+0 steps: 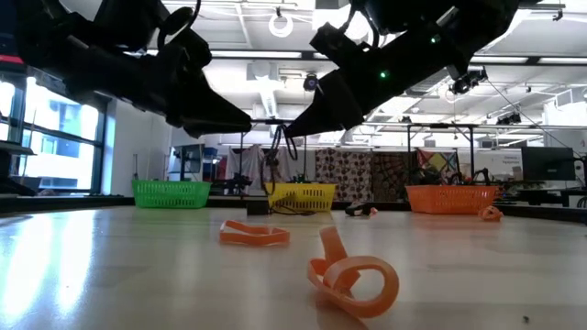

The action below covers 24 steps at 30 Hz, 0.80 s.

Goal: Sort rubber bands into baskets
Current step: Put the purple rubber band into the green bin

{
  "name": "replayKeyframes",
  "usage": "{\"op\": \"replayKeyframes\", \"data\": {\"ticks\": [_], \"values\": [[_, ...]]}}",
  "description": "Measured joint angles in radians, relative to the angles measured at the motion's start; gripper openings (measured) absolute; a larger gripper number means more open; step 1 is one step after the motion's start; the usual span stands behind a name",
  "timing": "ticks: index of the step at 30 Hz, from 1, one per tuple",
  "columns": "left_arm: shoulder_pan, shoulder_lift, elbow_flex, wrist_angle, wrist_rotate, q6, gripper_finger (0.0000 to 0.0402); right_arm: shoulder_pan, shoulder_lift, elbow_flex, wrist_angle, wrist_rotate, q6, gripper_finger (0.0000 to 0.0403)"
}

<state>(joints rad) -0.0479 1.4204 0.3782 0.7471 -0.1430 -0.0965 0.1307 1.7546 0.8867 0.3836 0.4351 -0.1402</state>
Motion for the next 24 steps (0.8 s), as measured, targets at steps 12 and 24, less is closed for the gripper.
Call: {"op": "replayKeyframes", "data": {"ticks": [12,24], "values": [[0.0,0.174,0.144,-0.022,-0.001,-0.028,0.0134,0.0,0.0,0.0,0.034,-0.001,-0.026,0.0],[0.0,0.256,0.197,-0.031,-0.001,-0.031,0.0098,0.001,0.0,0.0,0.025,-0.001,-0.026,0.0]]}}
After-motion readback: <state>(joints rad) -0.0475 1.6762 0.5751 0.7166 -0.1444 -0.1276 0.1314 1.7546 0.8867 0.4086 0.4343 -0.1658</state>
